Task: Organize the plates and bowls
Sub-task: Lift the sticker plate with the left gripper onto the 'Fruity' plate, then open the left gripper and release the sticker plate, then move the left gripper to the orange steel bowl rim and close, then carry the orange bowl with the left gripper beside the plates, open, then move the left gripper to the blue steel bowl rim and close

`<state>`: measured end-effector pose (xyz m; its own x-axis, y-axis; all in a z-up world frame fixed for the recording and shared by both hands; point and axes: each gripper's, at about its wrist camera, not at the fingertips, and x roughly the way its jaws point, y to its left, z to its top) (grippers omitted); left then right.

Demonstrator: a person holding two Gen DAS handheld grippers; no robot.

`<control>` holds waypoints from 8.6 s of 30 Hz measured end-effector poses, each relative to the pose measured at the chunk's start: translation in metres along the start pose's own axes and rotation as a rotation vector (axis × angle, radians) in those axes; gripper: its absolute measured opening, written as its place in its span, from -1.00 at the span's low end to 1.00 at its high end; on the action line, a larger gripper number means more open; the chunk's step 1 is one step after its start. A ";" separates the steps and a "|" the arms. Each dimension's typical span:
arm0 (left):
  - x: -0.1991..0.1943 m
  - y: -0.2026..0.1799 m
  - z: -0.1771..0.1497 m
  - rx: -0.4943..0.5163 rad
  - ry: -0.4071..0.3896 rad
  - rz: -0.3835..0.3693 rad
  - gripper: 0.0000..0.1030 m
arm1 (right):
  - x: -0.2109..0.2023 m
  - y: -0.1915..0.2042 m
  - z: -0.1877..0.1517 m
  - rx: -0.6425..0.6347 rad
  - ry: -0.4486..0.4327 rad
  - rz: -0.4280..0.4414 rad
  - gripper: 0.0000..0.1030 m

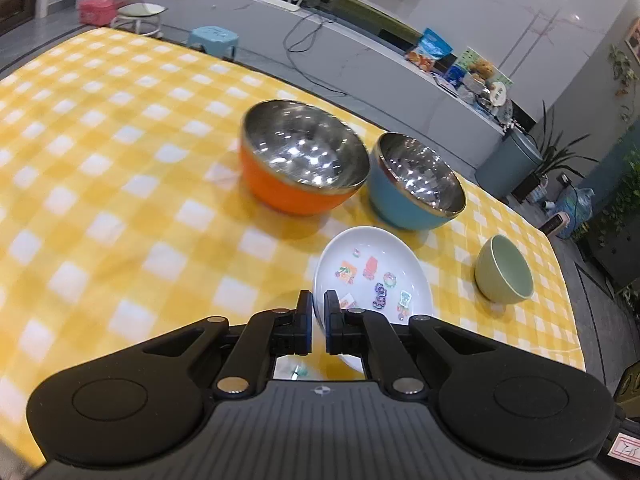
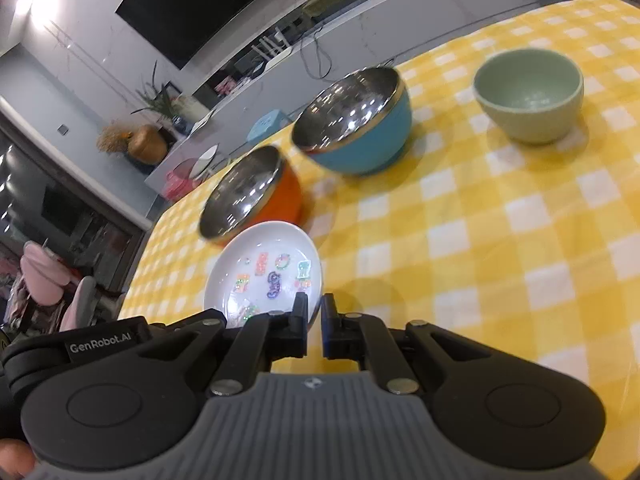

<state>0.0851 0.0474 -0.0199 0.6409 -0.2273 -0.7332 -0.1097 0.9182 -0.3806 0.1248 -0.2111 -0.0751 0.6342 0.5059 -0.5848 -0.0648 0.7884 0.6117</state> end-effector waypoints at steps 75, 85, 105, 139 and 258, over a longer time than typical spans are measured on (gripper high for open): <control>-0.053 0.045 -0.047 -0.048 0.056 0.088 -0.23 | -0.028 0.033 -0.068 -0.304 0.040 -0.056 -0.56; -0.049 0.018 -0.021 0.016 -0.029 -0.007 -0.23 | -0.039 0.021 -0.032 -0.271 -0.095 -0.145 -0.56; -0.004 -0.003 0.037 -0.009 -0.144 -0.065 0.22 | -0.007 0.022 0.044 -0.194 -0.210 -0.181 -0.28; 0.090 0.042 0.104 -0.008 -0.067 0.053 -0.19 | 0.128 0.052 0.091 0.016 -0.002 -0.172 -0.45; 0.051 -0.057 0.069 0.163 -0.143 -0.015 0.07 | 0.000 -0.018 0.097 -0.033 -0.174 -0.242 -0.33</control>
<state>0.1760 0.0057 0.0036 0.7440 -0.2039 -0.6363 0.0175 0.9579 -0.2864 0.2009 -0.2596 -0.0345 0.7568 0.2366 -0.6093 0.0807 0.8913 0.4462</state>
